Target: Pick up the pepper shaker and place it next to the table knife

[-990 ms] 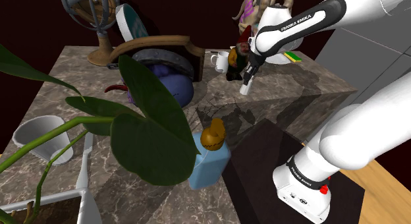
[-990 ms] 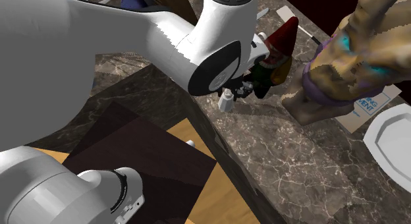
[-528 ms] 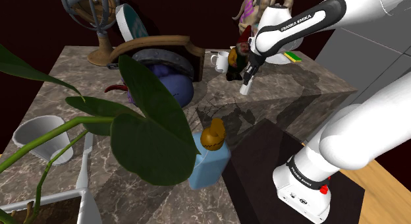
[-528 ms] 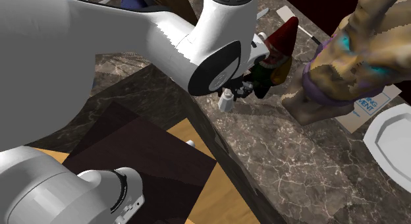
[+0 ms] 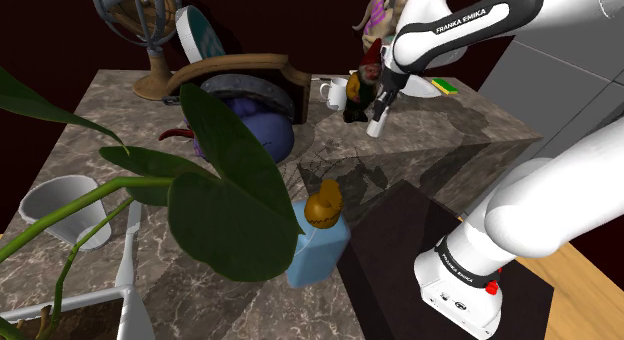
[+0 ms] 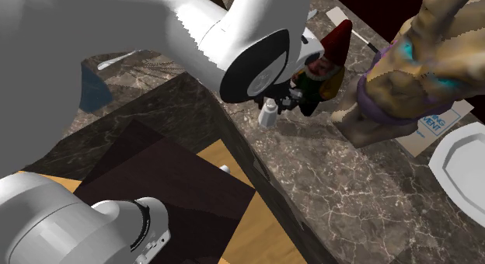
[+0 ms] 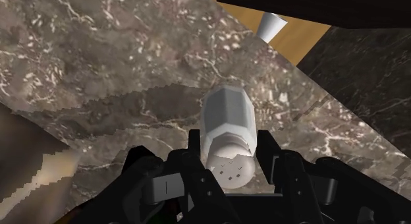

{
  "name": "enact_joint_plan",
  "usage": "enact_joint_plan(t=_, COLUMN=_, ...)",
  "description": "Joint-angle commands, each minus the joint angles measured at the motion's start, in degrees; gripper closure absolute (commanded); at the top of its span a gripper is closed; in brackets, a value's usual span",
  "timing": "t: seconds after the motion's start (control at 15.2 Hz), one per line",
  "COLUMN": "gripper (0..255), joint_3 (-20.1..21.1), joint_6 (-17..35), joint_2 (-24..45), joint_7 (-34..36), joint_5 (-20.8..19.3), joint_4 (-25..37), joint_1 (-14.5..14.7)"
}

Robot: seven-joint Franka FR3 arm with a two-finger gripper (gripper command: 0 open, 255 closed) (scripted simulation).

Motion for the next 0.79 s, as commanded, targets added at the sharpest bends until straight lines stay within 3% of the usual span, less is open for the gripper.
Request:
enact_joint_plan(t=0.0, gripper=255, joint_3=0.2, joint_6=-1.7, joint_2=-1.0, joint_7=0.1, joint_5=0.0, joint_4=0.7, joint_1=0.0)
enact_joint_plan(t=0.73, gripper=255, joint_3=1.3, joint_6=-11.0, joint_2=-5.0, joint_7=-0.3, joint_5=0.2, joint_4=6.0, joint_1=0.1)
